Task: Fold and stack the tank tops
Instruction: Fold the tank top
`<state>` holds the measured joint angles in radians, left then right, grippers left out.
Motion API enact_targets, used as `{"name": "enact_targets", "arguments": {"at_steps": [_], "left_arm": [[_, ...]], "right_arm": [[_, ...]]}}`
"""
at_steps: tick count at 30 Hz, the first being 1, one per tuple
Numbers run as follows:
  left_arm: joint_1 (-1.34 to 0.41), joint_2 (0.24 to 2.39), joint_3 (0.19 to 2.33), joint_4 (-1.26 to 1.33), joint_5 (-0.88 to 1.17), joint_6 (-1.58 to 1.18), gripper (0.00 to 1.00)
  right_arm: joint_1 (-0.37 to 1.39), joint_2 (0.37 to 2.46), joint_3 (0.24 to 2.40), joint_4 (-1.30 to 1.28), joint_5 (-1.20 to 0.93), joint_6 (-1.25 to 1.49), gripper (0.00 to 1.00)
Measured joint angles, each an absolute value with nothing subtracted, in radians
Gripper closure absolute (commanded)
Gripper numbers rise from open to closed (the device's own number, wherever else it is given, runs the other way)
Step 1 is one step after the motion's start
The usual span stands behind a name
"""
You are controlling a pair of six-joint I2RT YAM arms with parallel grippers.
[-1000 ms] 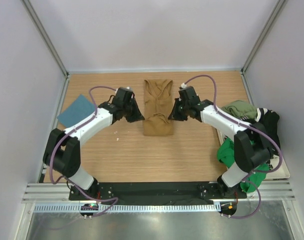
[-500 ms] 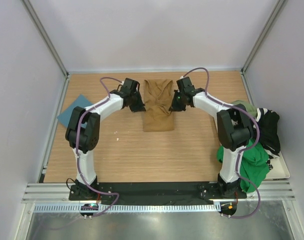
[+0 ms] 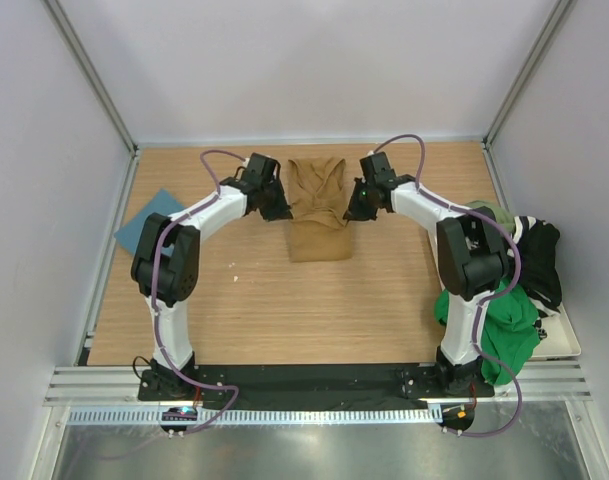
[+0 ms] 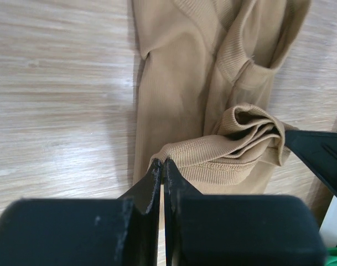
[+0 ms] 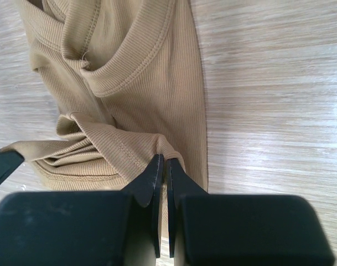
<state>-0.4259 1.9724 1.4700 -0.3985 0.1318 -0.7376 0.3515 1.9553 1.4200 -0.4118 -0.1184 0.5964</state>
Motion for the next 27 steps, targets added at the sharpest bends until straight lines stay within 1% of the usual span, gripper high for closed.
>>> {"name": "enact_targets", "arguments": {"at_steps": [11,12,13,14,15,16,17,18,19,21,25,26,27], "left_arm": [[-0.426,1.988,1.57,-0.406,0.132,-0.725,1.0],[-0.426,1.998,1.583,-0.409,0.132,-0.725,1.0],[-0.426,2.012,1.599,-0.414,0.132,-0.725,0.99],[-0.426,2.026,1.612,-0.419,0.132,-0.725,0.96],[-0.425,2.043,1.628,-0.422,0.132,-0.725,0.92],[-0.425,2.06,1.641,-0.426,0.132,-0.725,0.78],[-0.424,2.077,1.648,-0.432,0.132,-0.725,0.71],[-0.423,2.083,1.649,-0.436,0.132,-0.722,0.64],[-0.422,2.091,1.649,-0.445,0.132,-0.722,0.53],[-0.42,2.095,1.649,-0.466,0.125,-0.721,0.44],[-0.419,2.057,1.62,-0.477,0.096,-0.715,0.41],[-0.419,2.033,1.599,-0.479,0.091,-0.713,0.41],[-0.419,2.001,1.573,-0.482,0.087,-0.712,0.4]], "right_arm": [[0.323,1.979,1.497,-0.413,-0.129,0.596,0.94],[0.321,1.991,1.51,-0.411,-0.13,0.596,0.9],[0.32,2.005,1.523,-0.41,-0.13,0.596,0.84],[0.318,2.02,1.535,-0.41,-0.13,0.597,0.75],[0.318,2.035,1.543,-0.406,-0.13,0.598,0.54],[0.316,2.046,1.546,-0.402,-0.13,0.603,0.48],[0.316,2.056,1.546,-0.399,-0.127,0.596,0.42],[0.316,2.06,1.545,-0.398,-0.126,0.595,0.4],[0.316,2.062,1.544,-0.397,-0.124,0.592,0.39],[0.314,2.058,1.54,-0.393,-0.115,0.59,0.36],[0.311,2.006,1.48,-0.356,-0.091,0.581,0.34],[0.311,1.974,1.449,-0.349,-0.086,0.578,0.32],[0.311,1.948,1.425,-0.345,-0.083,0.577,0.31]]}}
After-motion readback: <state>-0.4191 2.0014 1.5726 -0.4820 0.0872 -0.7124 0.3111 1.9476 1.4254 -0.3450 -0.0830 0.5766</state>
